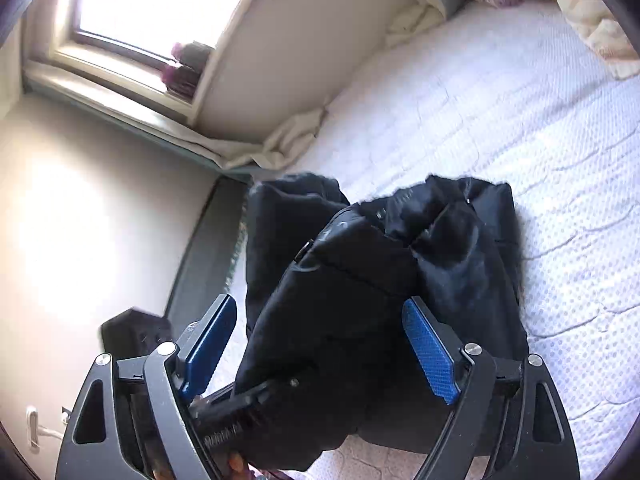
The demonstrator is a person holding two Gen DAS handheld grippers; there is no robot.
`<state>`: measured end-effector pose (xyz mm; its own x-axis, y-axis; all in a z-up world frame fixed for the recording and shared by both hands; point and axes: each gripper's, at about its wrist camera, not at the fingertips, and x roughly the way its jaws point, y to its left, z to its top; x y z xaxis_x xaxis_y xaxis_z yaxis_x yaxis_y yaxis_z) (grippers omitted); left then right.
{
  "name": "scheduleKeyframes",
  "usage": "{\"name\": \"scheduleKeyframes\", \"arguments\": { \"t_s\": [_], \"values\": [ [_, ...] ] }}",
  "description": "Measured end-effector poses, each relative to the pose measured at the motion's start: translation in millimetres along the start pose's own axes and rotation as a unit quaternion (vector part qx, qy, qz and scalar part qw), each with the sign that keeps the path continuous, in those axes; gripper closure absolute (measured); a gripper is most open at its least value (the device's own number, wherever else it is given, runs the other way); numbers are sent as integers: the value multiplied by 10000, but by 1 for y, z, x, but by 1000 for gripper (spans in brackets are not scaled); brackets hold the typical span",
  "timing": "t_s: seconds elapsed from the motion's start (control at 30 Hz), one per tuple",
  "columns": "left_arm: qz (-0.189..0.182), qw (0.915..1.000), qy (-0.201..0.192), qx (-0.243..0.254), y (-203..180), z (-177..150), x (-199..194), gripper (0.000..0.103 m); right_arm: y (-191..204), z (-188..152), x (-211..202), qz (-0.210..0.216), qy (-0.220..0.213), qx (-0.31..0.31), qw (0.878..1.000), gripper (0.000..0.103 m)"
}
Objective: Fold large clothes
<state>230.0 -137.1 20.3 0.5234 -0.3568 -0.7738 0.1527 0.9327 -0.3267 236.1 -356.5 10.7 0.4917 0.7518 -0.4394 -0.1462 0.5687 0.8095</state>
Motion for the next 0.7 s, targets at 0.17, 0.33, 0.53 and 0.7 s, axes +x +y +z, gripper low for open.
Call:
{"name": "scheduleKeyframes", "arguments": {
  "t_s": [0.17, 0.33, 0.53, 0.7],
  "values": [
    [156, 9992, -48, 362, -10, -9, 2, 48, 11, 8, 38, -147, 396, -125, 9990, 19],
    [48, 9991, 6, 419, -16, -9, 0, 35, 4, 25, 73, -152, 955, -34, 9953, 44],
    [-498, 9971, 143, 555, -6, -11, -26, 26, -4, 31, 82, -335, 1031, -82, 9941, 68],
    [-1037, 9906, 326, 832, 8, -35, -55, 23, -14, 30, 76, -663, 924, -32, 9935, 72]
  ]
}}
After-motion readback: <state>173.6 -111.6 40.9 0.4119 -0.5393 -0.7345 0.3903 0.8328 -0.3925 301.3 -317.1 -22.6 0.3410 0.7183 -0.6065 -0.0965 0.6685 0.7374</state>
